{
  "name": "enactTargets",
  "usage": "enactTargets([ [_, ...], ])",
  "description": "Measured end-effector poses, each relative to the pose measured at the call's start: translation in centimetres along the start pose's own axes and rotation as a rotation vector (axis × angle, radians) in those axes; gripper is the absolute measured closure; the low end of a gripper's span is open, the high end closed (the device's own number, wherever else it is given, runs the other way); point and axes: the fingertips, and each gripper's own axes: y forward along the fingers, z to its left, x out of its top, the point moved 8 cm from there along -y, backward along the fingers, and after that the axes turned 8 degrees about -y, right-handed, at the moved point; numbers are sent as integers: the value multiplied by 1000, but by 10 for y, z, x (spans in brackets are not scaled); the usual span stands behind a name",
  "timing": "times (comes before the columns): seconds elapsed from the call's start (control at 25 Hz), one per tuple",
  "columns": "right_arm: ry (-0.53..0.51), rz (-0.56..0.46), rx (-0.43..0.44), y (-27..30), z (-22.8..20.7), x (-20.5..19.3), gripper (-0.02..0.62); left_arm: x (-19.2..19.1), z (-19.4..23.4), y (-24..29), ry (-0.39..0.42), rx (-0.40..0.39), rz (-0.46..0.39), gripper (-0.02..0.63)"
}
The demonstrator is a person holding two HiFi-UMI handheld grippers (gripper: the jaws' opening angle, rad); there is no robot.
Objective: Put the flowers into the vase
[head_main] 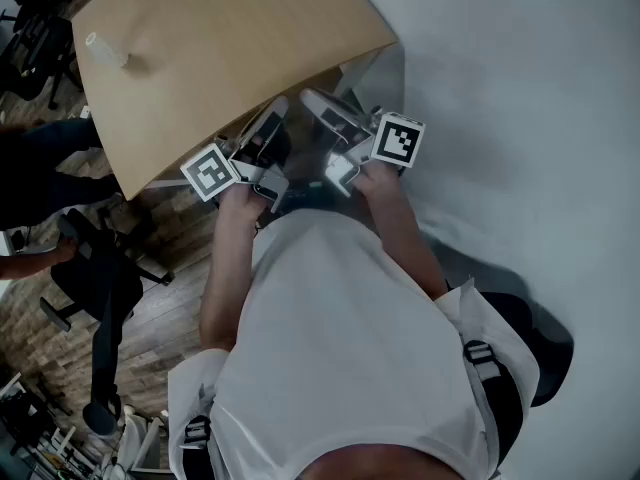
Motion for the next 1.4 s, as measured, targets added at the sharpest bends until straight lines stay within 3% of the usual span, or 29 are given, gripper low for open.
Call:
enactTargets([
  [0.92, 0, 7, -1, 1, 2, 0, 578, -3, 0, 0, -14, 20, 5, 600],
  [1.4, 0, -8, 27, -52, -27, 28, 575, -33, 9, 44, 45, 51, 15, 600],
])
